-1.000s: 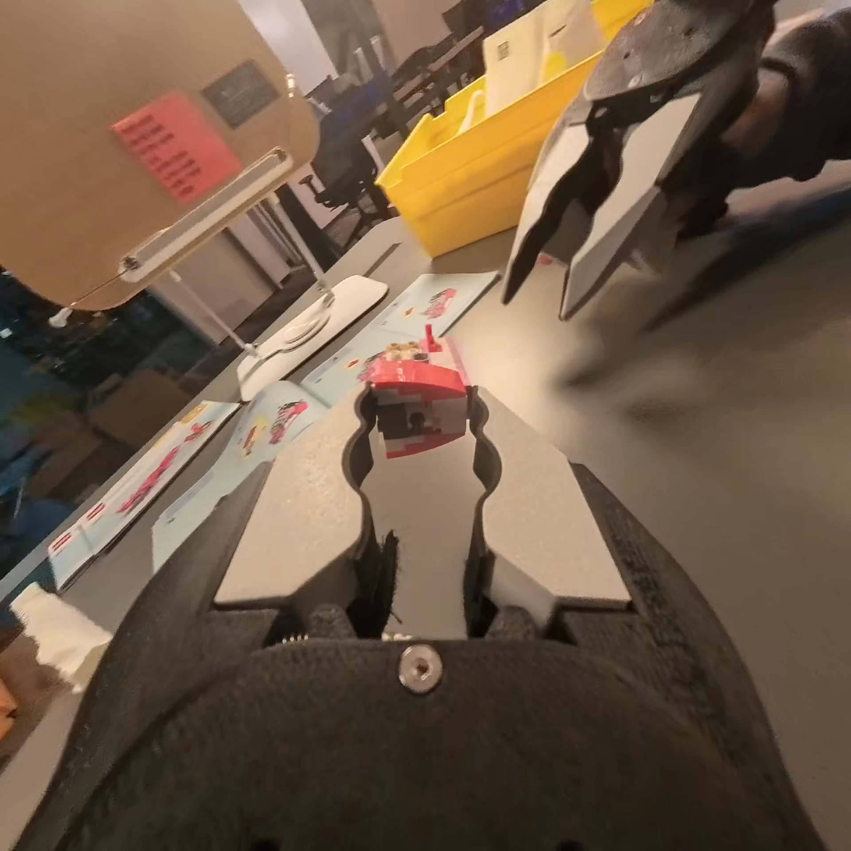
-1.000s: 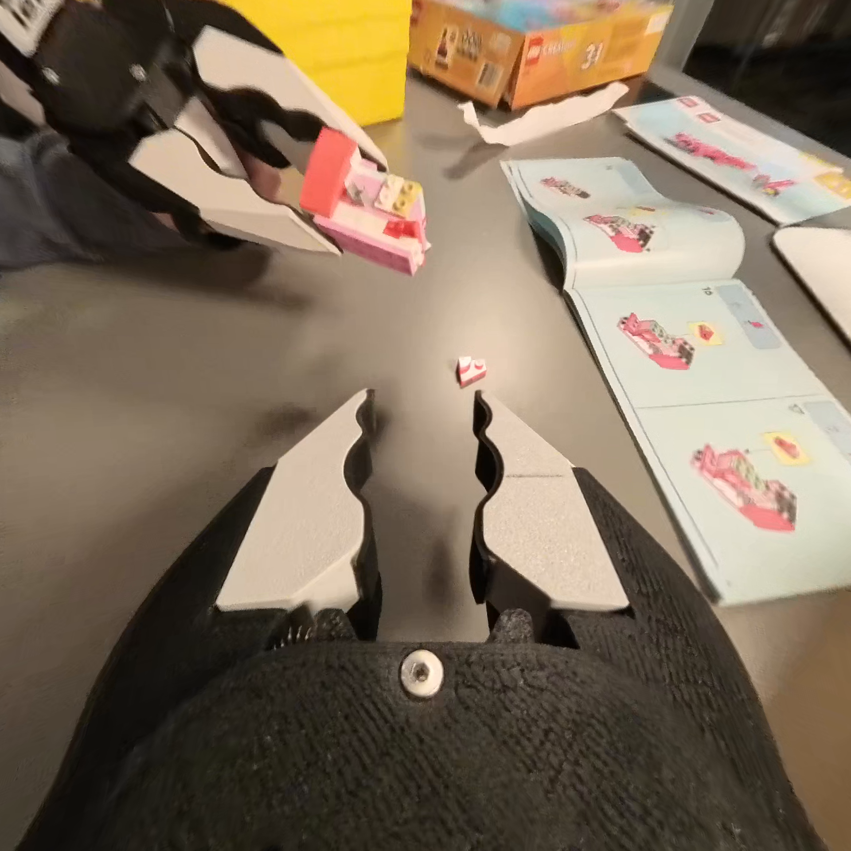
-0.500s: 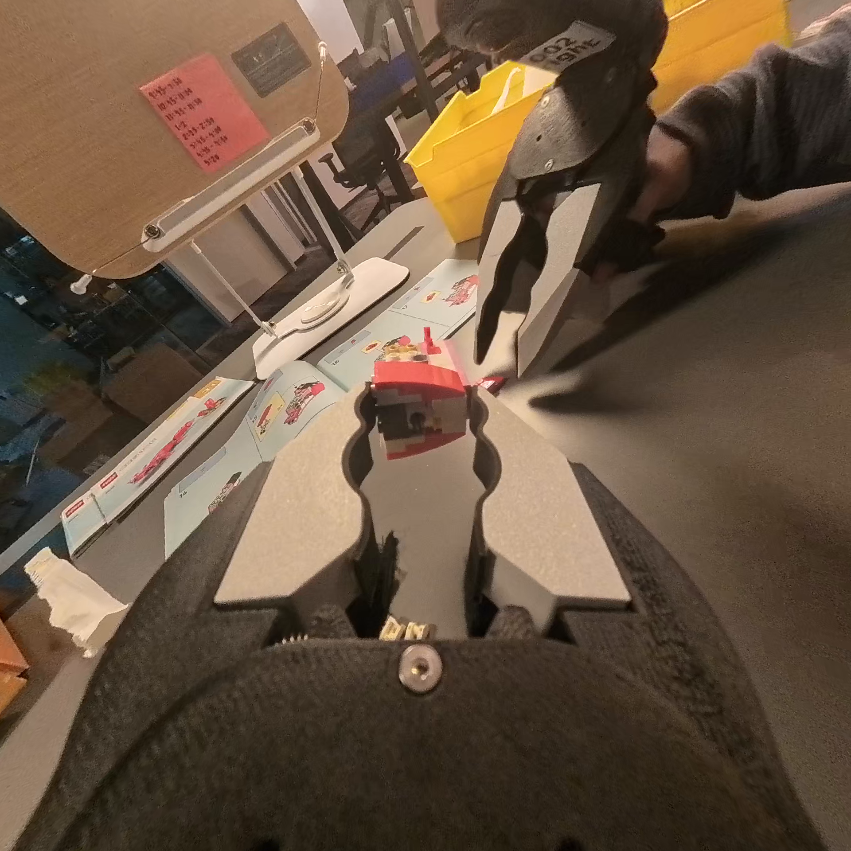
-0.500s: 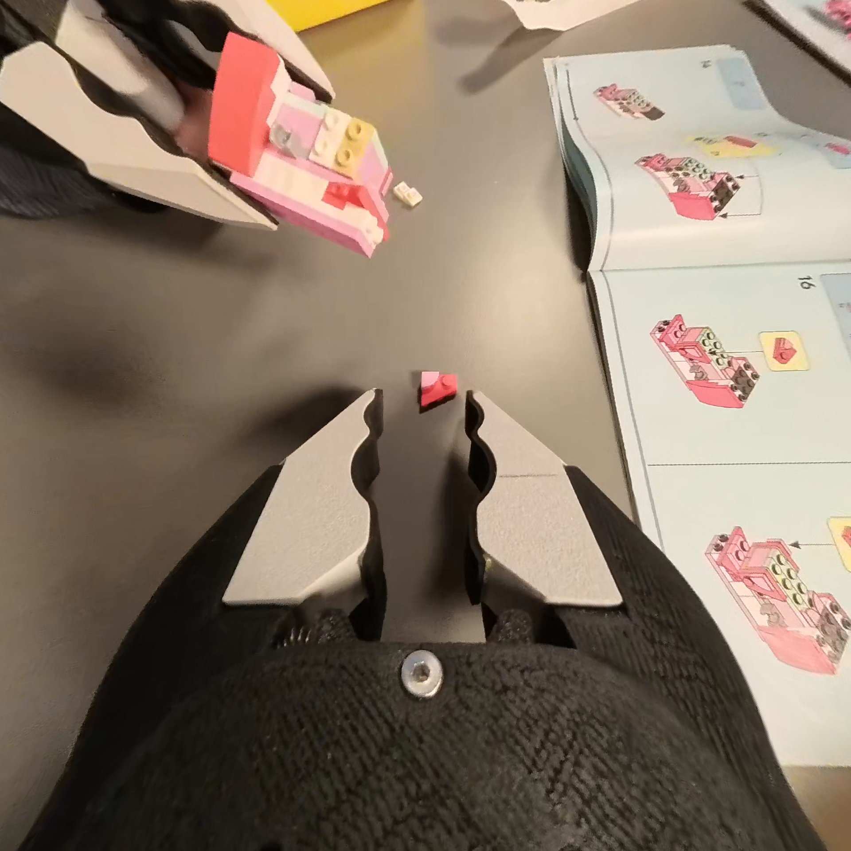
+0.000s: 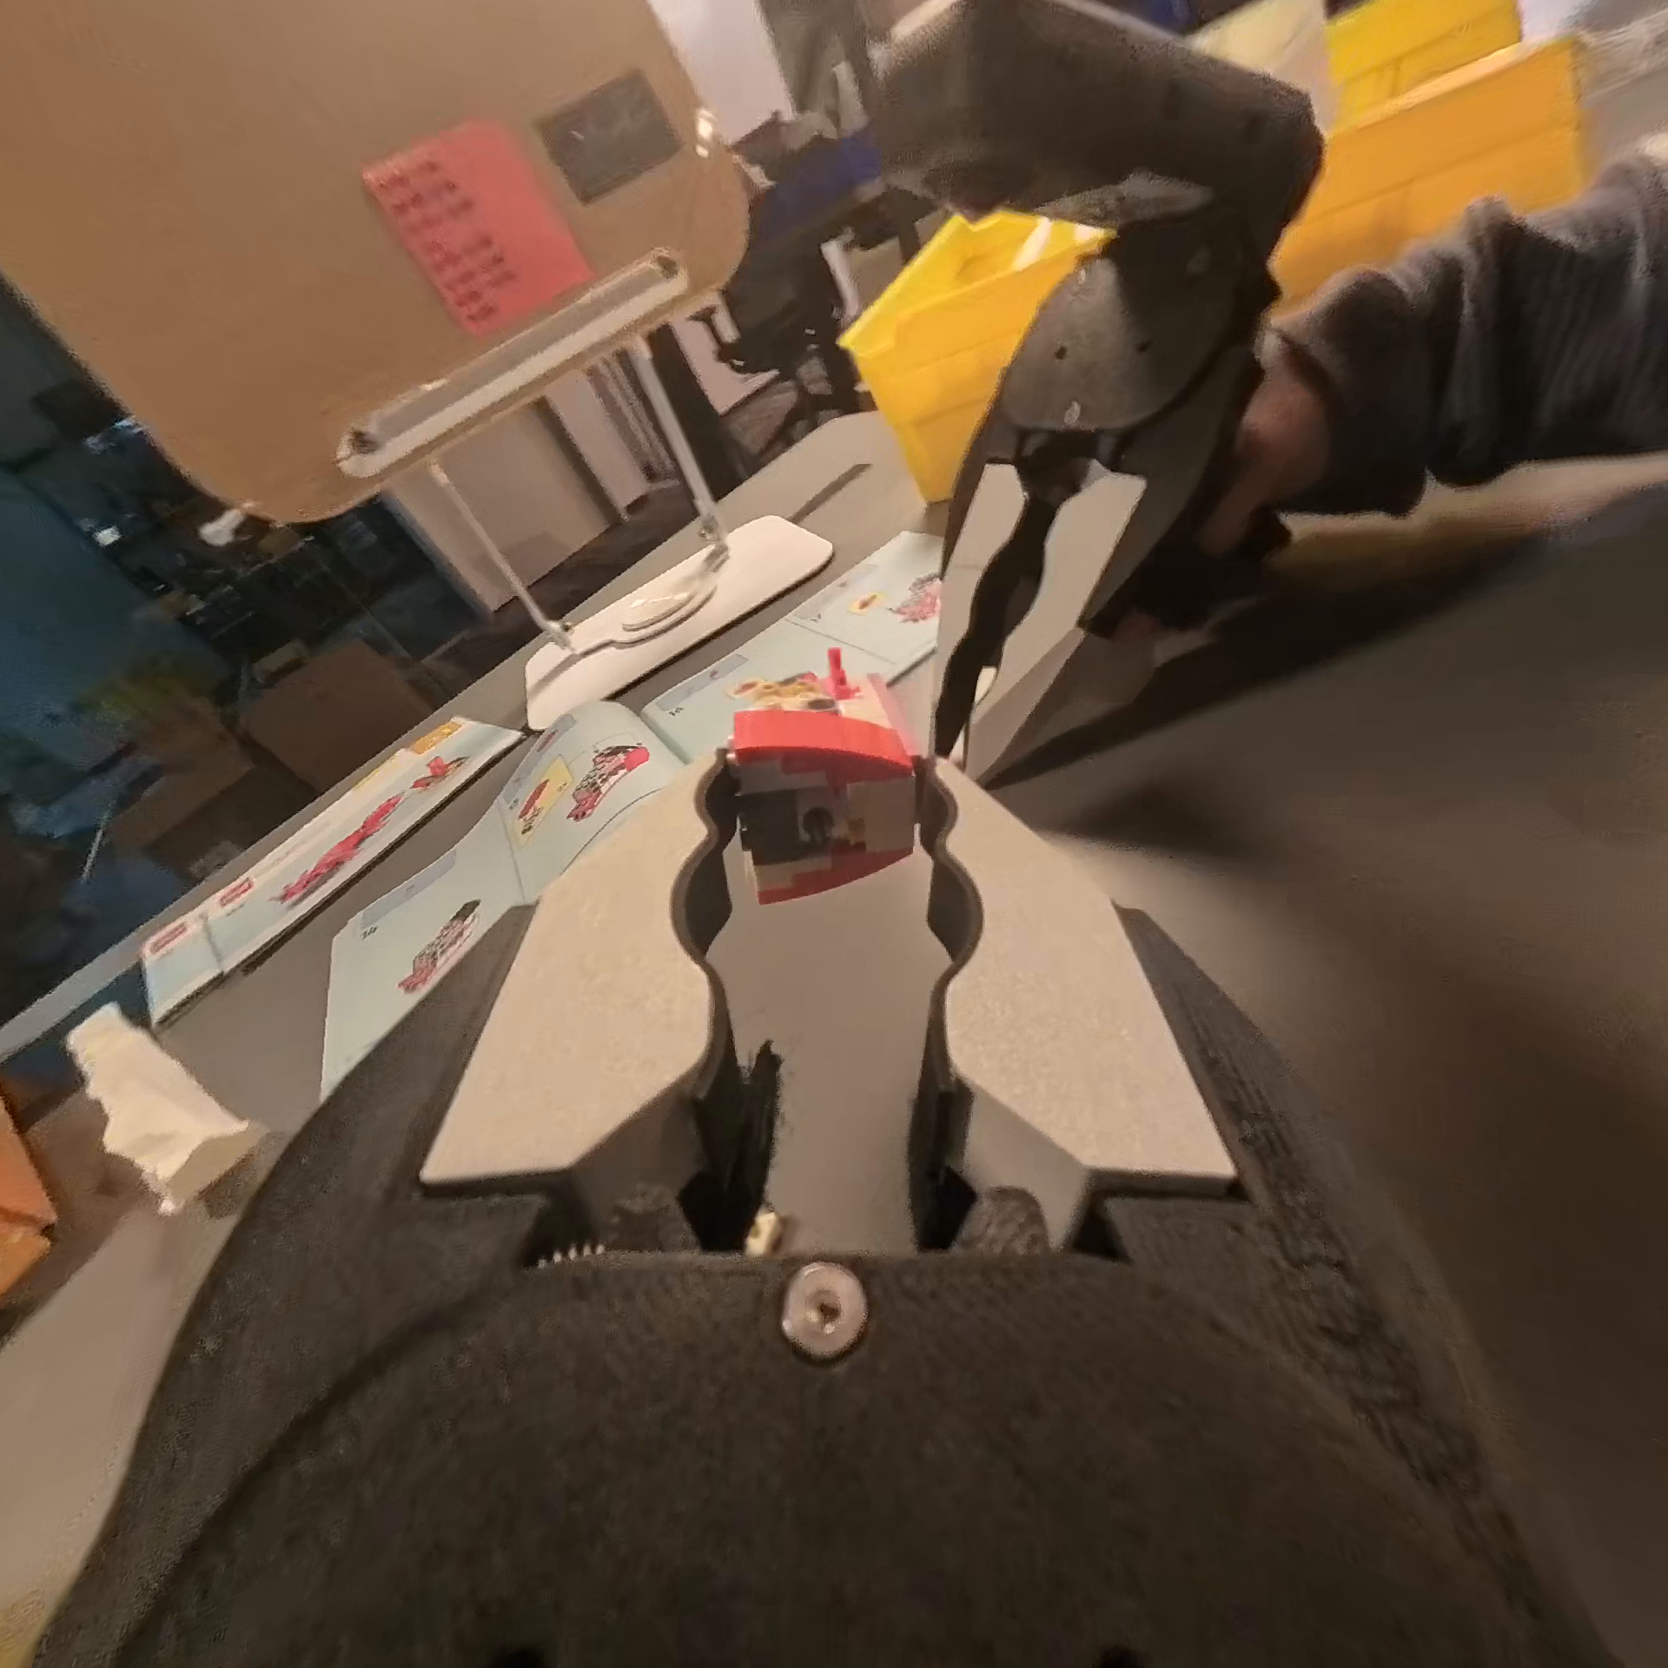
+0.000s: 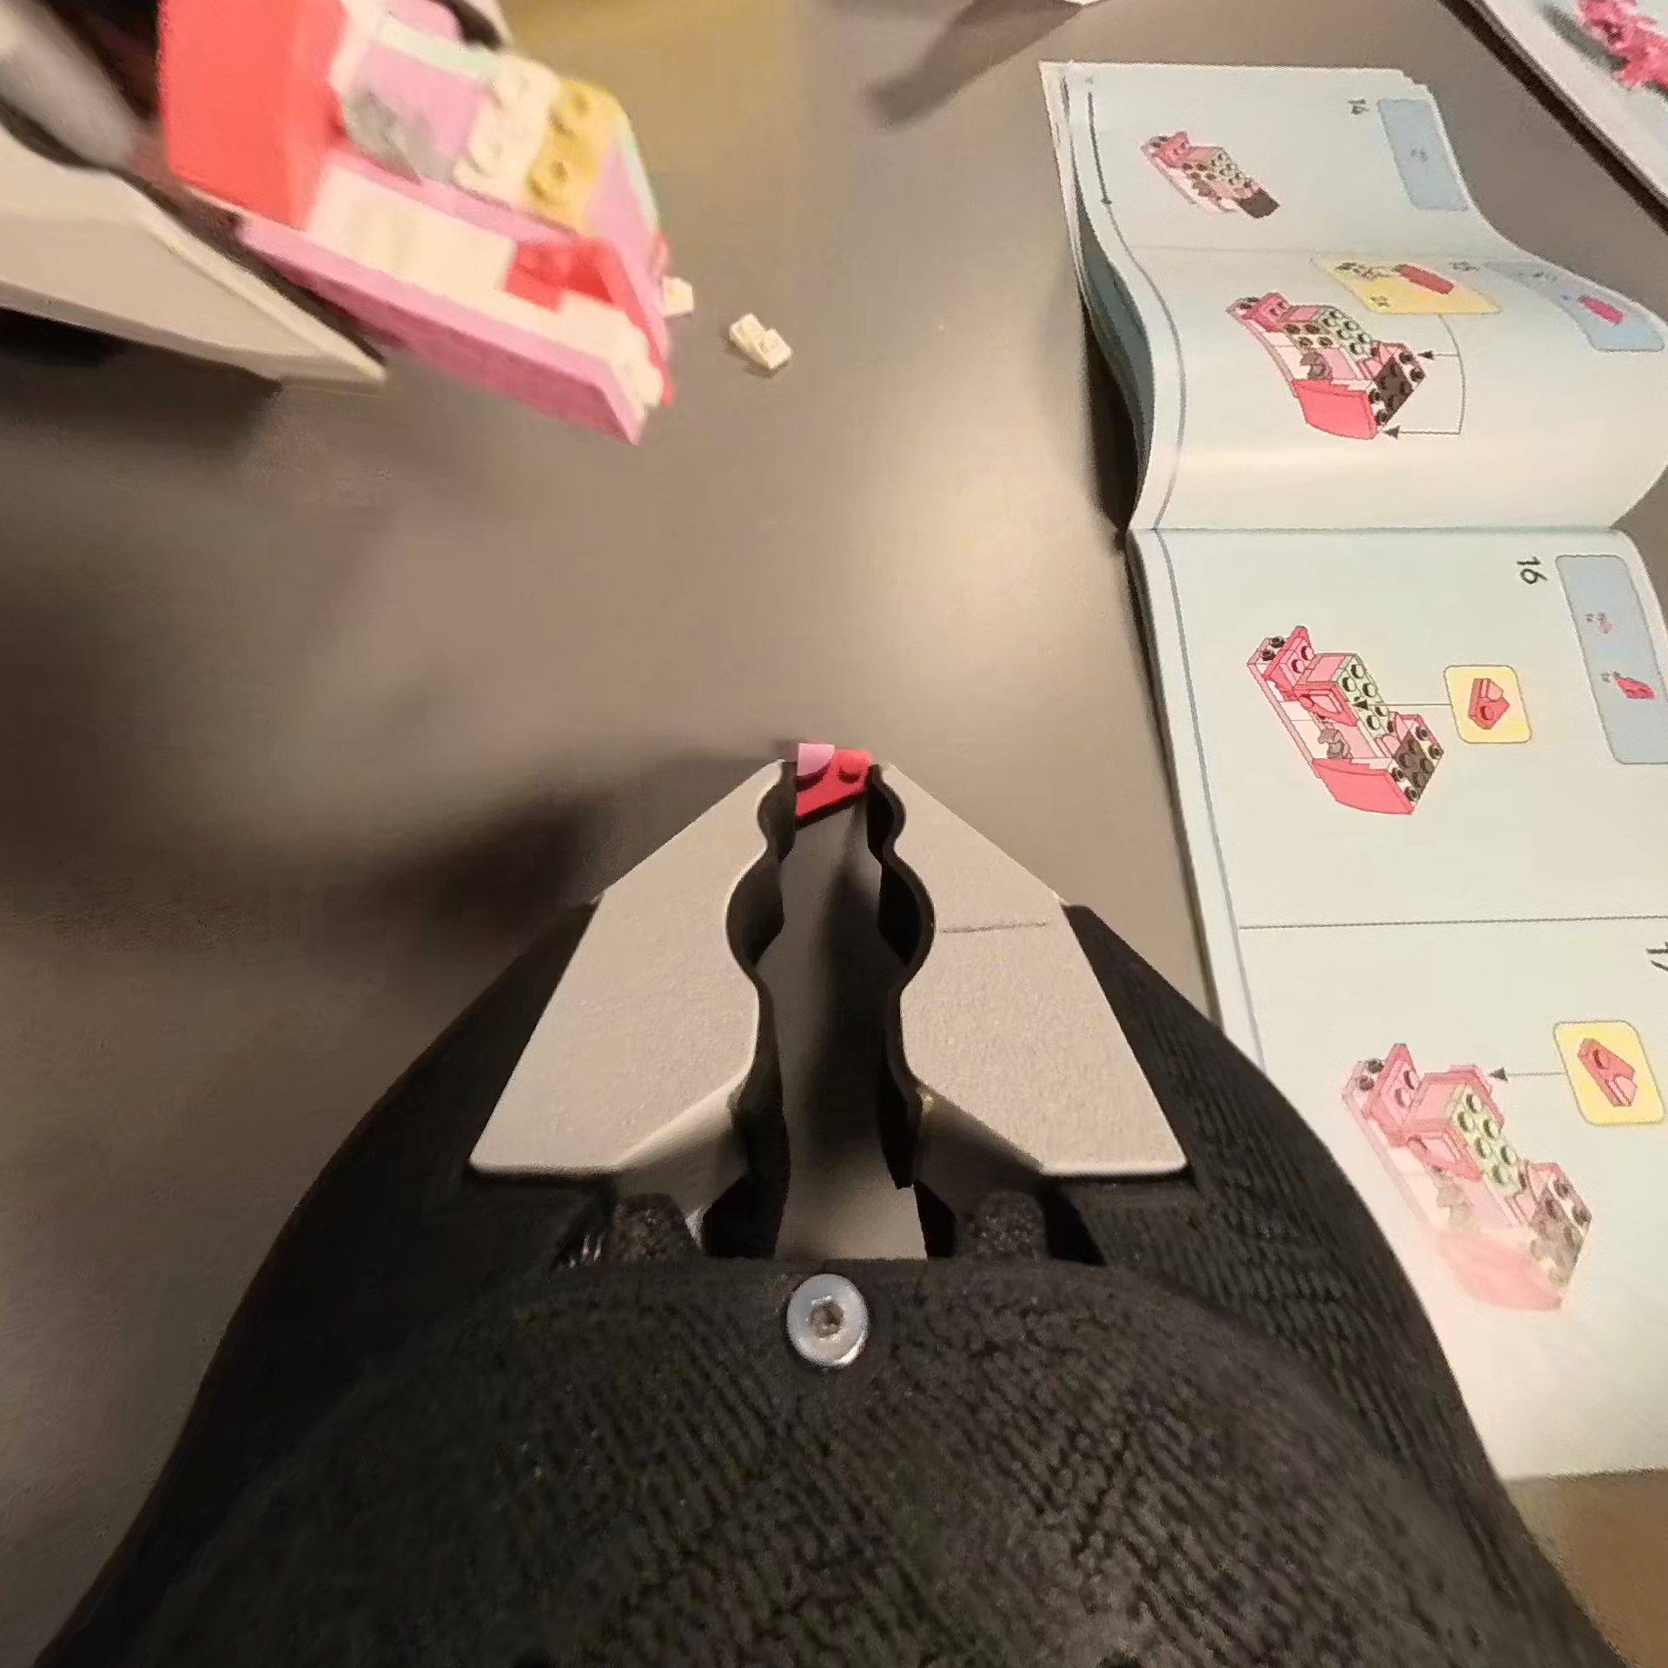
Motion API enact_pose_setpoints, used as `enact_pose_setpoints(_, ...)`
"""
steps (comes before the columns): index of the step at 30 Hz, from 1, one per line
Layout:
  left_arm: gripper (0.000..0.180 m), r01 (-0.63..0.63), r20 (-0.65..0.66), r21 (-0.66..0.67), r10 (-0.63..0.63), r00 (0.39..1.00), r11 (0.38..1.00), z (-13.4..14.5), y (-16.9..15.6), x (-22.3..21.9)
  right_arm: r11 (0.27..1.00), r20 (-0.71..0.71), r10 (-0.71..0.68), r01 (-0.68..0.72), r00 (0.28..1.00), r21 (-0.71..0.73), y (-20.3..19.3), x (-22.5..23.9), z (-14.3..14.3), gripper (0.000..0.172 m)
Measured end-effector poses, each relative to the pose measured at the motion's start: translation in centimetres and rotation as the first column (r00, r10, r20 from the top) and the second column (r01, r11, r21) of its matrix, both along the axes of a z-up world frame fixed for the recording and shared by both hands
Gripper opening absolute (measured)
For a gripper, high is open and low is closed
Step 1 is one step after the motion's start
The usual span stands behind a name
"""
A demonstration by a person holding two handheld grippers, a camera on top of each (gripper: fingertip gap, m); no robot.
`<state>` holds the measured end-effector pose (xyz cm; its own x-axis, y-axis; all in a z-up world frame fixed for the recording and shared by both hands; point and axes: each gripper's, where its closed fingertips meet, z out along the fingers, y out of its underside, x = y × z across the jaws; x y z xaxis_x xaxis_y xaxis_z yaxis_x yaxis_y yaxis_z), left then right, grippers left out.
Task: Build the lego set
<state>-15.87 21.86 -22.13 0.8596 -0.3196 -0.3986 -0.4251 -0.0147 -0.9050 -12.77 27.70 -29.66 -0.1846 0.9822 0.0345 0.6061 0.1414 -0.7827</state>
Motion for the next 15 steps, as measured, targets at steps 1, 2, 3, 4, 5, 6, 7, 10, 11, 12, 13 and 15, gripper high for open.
enact_pose_setpoints(1, 0.040, -0.036, 0.032, 0.012, 0.035, 0.999, 0.999, 0.5, -0.3, 0.2, 1.000, -0.001, -0.013, 0.013, 1.000, 0.004, 0.0, 0.2, 0.0, 0.014)
enact_pose_setpoints(2, 0.040, -0.065, 0.061, 0.018, 0.064, 0.996, 0.998, 0.8, -0.6, 0.7, 1.000, -0.003, -0.026, 0.026, 1.000, 0.011, 0.0, 0.4, 0.0, 0.014)
enact_pose_setpoints(3, 0.040, -0.096, 0.080, 0.025, 0.094, 0.992, 0.995, 1.1, -0.9, 1.1, 0.999, -0.012, -0.042, 0.043, 0.999, 0.018, 0.1, 0.6, 0.2, 0.014)
enact_pose_setpoints(4, 0.040, -0.131, 0.086, 0.033, 0.128, 0.988, 0.991, 1.2, -1.1, 1.5, 0.998, -0.032, -0.066, 0.066, 0.997, 0.012, 0.1, 0.8, 0.5, 0.014)
enact_pose_setpoints(5, 0.040, -0.161, 0.089, 0.037, 0.158, 0.983, 0.986, 1.2, -1.4, 1.9, 0.996, -0.060, -0.087, 0.086, 0.994, -0.015, 0.1, 0.9, 1.1, 0.014)
enact_pose_setpoints(6, 0.040, -0.183, 0.097, 0.042, 0.179, 0.979, 0.982, 1.3, -1.5, 2.3, 0.993, -0.087, -0.106, 0.102, 0.991, -0.051, 0.0, 1.1, 1.8, 0.014)
enact_pose_setpoints(7, 0.040, -0.197, 0.109, 0.048, 0.191, 0.976, 0.979, 1.5, -1.6, 2.9, 0.990, -0.119, -0.130, 0.121, 0.984, -0.077, 0.0, 1.3, 2.9, 0.014)
enact_pose_setpoints(10, 0.040, -0.230, 0.118, 0.051, 0.222, 0.968, 0.972, 1.6, -1.4, 3.9, 0.978, -0.262, -0.197, 0.169, 0.945, -0.124, -0.2, 1.8, 7.9, 0.014)
enact_pose_setpoints(11, 0.040, -0.235, 0.115, 0.049, 0.229, 0.967, 0.971, 1.5, -1.3, 4.2, 0.976, -0.315, -0.203, 0.164, 0.927, -0.145, -0.7, 1.8, 9.7, 0.013)
enact_pose_setpoints(12, 0.040, -0.239, 0.104, 0.054, 0.233, 0.967, 0.969, 1.5, -1.2, 4.3, 0.974, -0.357, -0.204, 0.153, 0.912, -0.165, -1.3, 1.9, 11.3, 0.013)
enact_pose_setpoints(13, 0.039, -0.243, 0.091, 0.061, 0.237, 0.967, 0.968, 1.5, -1.1, 4.4, 0.974, -0.382, -0.202, 0.143, 0.902, -0.177, -2.0, 1.8, 12.5, 0.013)
enact_pose_setpoints(15, 0.039, -0.232, 0.091, 0.080, 0.225, 0.970, 0.969, 1.8, -1.2, 4.6, 0.977, -0.396, -0.186, 0.127, 0.899, -0.170, -3.6, 1.4, 13.6, 0.013)
